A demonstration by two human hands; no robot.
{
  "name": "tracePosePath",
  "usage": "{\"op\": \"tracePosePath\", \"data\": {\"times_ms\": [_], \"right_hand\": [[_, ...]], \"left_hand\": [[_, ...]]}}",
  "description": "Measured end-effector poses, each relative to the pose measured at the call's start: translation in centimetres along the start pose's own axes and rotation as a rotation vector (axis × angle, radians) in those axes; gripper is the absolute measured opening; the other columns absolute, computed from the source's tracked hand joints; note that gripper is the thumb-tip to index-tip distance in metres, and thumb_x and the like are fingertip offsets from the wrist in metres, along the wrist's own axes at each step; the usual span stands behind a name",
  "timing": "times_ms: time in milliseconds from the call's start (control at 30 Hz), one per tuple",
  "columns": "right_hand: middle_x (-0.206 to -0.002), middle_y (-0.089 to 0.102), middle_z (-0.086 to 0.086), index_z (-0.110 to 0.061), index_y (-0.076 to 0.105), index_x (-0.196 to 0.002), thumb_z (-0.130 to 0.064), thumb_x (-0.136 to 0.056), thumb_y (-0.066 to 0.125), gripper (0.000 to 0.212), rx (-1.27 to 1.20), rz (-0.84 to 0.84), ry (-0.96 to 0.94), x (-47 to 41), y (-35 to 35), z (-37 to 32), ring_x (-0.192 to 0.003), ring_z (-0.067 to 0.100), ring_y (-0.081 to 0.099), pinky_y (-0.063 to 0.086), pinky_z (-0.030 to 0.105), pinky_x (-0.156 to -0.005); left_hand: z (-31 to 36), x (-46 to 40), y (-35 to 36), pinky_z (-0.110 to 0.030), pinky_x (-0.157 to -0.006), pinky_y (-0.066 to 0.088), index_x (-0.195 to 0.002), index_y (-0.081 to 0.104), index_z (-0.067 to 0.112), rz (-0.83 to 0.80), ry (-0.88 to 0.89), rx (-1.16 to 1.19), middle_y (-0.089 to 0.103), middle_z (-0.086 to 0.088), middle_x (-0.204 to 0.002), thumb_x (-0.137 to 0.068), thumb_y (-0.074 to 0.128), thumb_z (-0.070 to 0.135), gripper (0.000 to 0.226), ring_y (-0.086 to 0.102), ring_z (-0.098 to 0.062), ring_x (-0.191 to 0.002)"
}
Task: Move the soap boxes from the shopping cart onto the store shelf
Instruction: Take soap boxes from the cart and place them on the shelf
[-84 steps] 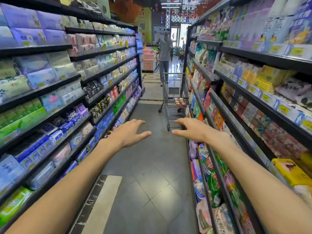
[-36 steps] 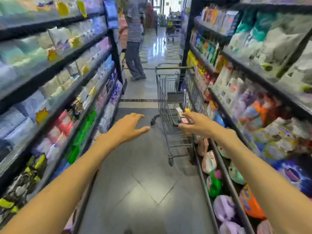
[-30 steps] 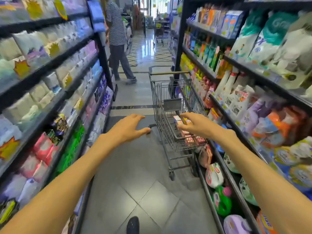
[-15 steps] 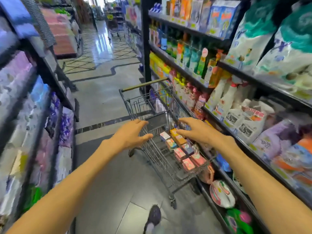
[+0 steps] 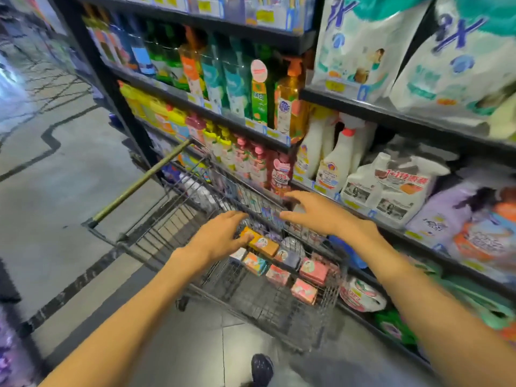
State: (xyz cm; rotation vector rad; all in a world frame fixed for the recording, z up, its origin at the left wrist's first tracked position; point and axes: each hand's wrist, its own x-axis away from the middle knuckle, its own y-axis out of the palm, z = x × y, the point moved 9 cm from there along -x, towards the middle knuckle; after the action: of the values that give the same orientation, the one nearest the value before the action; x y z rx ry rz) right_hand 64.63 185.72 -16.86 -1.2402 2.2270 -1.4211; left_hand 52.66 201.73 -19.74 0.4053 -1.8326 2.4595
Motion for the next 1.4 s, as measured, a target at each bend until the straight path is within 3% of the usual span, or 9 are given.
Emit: {"op": "tracePosePath", "data": {"times_ms": [200, 433, 533, 633, 700, 767, 900, 1000, 1400], "right_hand": [[-0.15, 0.048, 0.002, -0.018, 0.045, -0.146, -0.046, -0.091, 0.066, 0.065, -0.213, 0.081, 0.321, -0.7, 2.4, 7.6, -0.134, 0.018, 0.048, 0.035, 0.022, -0.107], [-0.143, 0.054, 0.005, -0.018, 0.047, -0.144, -0.037, -0.094, 0.065, 0.057, -0.424, 0.108, 0.631, 0.9, 12.4, 13.5, -0.13, 0.022, 0.053, 0.041, 0.036, -0.109], [-0.126, 0.06, 0.001, -0.013, 0.052, -0.138, -0.034, -0.094, 0.066, 0.051, -0.483, 0.128, 0.706, 1.2, 16.6, 15.5, -0.112, 0.012, 0.056, 0.038, 0.015, -0.085], [-0.097, 0.055, -0.014, -0.017, 0.056, -0.109, -0.02, -0.096, 0.065, 0.017, -0.574, 0.142, 0.797, 1.3, 21.2, 17.8, -0.089, 0.007, 0.052, 0.037, 0.013, -0.07], [-0.11, 0.057, -0.008, -0.014, 0.059, -0.116, -0.015, -0.095, 0.064, 0.022, -0.707, 0.167, 0.864, 1.4, 24.5, 19.3, -0.103, 0.008, 0.055, 0.039, 0.013, -0.074], [-0.121, 0.052, -0.008, -0.014, 0.053, -0.133, -0.022, -0.097, 0.063, 0.038, -0.75, 0.14, 0.907, 1.6, 27.1, 20.3, -0.115, 0.007, 0.05, 0.036, 0.012, -0.081], [-0.14, 0.052, -0.011, -0.033, 0.044, -0.146, -0.045, -0.096, 0.06, 0.054, -0.695, 0.111, 0.907, 1.5, 31.6, 22.9, -0.131, 0.007, 0.049, 0.041, 0.019, -0.093], [-0.142, 0.052, -0.006, -0.026, 0.044, -0.146, -0.04, -0.096, 0.06, 0.055, -0.666, 0.111, 0.917, 0.7, 34.0, 24.6, -0.131, 0.009, 0.048, 0.035, 0.019, -0.099], [-0.15, 0.046, -0.002, -0.024, 0.043, -0.147, -0.036, -0.098, 0.059, 0.053, -0.495, 0.095, 0.873, -1.5, 36.8, 27.7, -0.135, 0.016, 0.046, 0.038, 0.026, -0.108]], "left_hand": [[1.2, -10.3, 6.1, -0.043, -0.113, 0.036, -0.152, 0.034, 0.014, -0.228, 0.247, -0.042, 0.039, -0.01, -0.156, -0.1, 0.051, 0.048, 0.065, 0.037, -0.028, -0.144], [0.9, -15.9, 17.6, -0.043, -0.1, 0.048, -0.143, 0.045, 0.016, -0.491, 0.412, -0.059, 0.053, -0.012, -0.141, -0.098, 0.057, 0.044, 0.055, 0.052, -0.033, -0.127], [-0.5, -17.6, 22.9, -0.039, -0.1, 0.049, -0.149, 0.039, 0.021, -0.564, 0.448, -0.08, 0.049, -0.01, -0.146, -0.098, 0.059, 0.04, 0.058, 0.052, -0.032, -0.128], [-2.3, -19.5, 28.1, -0.036, -0.098, 0.05, -0.148, 0.039, 0.021, -0.614, 0.415, -0.105, 0.05, -0.007, -0.146, -0.098, 0.06, 0.027, 0.054, 0.055, -0.028, -0.126], [-4.1, -20.7, 32.4, -0.028, -0.092, 0.052, -0.135, 0.046, 0.026, -0.606, 0.426, -0.175, 0.06, -0.005, -0.128, -0.1, 0.056, 0.031, 0.037, 0.063, -0.012, -0.116], [-5.3, -22.5, 37.2, -0.037, -0.094, 0.055, -0.115, 0.047, 0.036, -0.518, 0.467, -0.179, 0.062, -0.011, -0.117, -0.097, 0.048, 0.058, 0.029, 0.065, -0.019, -0.116], [-5.8, -23.9, 42.5, -0.049, -0.102, 0.049, -0.144, 0.039, 0.015, -0.523, 0.408, -0.196, 0.045, -0.013, -0.144, -0.097, 0.059, 0.024, 0.052, 0.044, -0.035, -0.134], [-5.3, -24.8, 44.9, -0.046, -0.11, 0.041, -0.15, 0.033, 0.008, -0.459, 0.386, -0.175, 0.038, -0.014, -0.153, -0.097, 0.06, 0.028, 0.063, 0.036, -0.034, -0.14], [-6.8, -25.4, 49.8, -0.043, -0.083, 0.055, -0.125, 0.045, 0.01, -0.494, 0.392, -0.095, 0.053, -0.011, -0.128, -0.08, 0.08, 0.024, 0.059, 0.057, -0.033, -0.115]]}}
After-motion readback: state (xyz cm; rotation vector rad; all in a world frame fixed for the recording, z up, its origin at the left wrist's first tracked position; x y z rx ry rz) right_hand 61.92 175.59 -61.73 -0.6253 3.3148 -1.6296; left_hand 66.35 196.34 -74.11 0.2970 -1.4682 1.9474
